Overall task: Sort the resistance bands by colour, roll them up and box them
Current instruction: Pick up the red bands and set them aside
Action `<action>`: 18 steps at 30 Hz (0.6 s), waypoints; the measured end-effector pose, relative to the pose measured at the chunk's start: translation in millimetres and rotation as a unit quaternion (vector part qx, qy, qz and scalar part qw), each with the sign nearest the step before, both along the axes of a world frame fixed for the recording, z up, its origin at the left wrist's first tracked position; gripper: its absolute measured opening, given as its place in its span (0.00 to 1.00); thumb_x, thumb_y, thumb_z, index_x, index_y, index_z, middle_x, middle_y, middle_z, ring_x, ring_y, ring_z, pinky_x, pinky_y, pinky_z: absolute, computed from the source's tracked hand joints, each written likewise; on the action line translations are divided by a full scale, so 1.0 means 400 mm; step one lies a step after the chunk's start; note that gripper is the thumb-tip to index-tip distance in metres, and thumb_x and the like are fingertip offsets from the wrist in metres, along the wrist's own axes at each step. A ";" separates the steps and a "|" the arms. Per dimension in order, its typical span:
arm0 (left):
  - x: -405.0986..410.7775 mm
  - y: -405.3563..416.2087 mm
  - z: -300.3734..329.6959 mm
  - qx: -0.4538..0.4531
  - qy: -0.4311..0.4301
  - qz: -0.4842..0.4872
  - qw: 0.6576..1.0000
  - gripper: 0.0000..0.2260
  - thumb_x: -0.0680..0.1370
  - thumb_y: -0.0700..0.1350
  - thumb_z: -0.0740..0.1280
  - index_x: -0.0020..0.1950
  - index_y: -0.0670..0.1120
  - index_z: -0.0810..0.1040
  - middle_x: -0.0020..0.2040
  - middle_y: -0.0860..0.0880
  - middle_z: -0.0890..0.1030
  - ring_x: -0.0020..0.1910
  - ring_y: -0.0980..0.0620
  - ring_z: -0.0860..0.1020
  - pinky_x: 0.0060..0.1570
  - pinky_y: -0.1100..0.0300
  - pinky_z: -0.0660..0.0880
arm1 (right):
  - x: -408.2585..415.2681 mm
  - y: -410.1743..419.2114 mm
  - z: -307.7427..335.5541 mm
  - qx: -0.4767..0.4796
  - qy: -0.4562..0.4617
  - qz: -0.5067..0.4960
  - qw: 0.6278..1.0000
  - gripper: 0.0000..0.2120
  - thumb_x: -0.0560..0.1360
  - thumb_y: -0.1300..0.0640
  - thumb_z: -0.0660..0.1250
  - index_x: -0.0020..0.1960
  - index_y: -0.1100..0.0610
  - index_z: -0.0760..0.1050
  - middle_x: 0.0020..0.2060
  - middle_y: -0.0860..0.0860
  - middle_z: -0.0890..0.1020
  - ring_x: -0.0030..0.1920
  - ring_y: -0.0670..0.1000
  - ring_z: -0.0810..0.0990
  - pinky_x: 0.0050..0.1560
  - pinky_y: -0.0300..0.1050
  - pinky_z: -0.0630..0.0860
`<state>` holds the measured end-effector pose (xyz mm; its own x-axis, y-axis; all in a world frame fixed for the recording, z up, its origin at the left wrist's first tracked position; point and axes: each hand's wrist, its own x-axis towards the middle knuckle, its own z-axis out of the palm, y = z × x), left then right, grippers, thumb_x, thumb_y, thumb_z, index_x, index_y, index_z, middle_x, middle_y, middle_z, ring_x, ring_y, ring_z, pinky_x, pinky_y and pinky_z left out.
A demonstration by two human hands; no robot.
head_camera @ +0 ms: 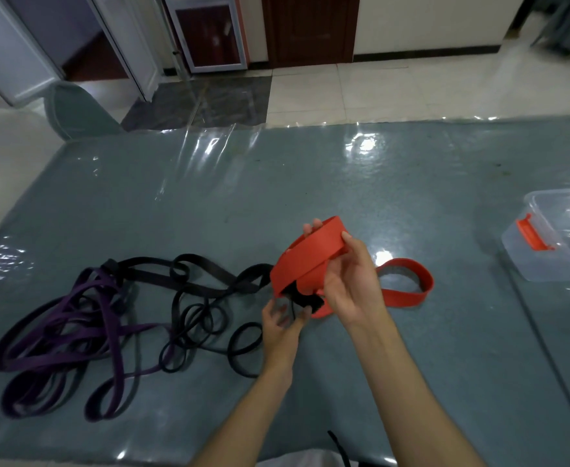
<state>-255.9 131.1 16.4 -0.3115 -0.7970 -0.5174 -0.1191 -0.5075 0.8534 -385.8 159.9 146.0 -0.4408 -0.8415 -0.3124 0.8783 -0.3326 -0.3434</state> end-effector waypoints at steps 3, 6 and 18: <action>-0.001 0.007 0.024 -0.035 0.061 -0.003 0.998 0.33 0.73 0.51 0.80 0.74 0.54 0.70 0.69 0.52 0.79 0.69 0.53 0.78 0.70 0.54 0.74 | 0.032 0.005 0.025 -0.019 -0.007 0.028 0.999 0.17 0.83 0.57 0.58 0.57 0.66 0.82 0.55 0.60 0.86 0.56 0.55 0.86 0.66 0.53 0.77; 0.010 -0.002 0.057 -0.100 0.111 0.005 0.989 0.29 0.77 0.53 0.76 0.76 0.56 0.70 0.71 0.55 0.79 0.70 0.56 0.77 0.67 0.57 0.77 | 0.045 0.013 0.036 -0.014 0.013 0.033 0.999 0.16 0.84 0.57 0.57 0.58 0.65 0.80 0.54 0.59 0.86 0.54 0.55 0.87 0.60 0.52 0.81; 0.079 -0.027 0.094 0.247 0.147 0.075 0.955 0.26 0.78 0.66 0.64 0.65 0.49 0.82 0.55 0.45 0.87 0.48 0.47 0.83 0.41 0.57 0.76 | 0.000 0.092 -0.054 0.147 0.113 0.121 0.975 0.04 0.74 0.57 0.64 0.48 0.56 0.74 0.33 0.52 0.79 0.33 0.52 0.82 0.34 0.45 0.82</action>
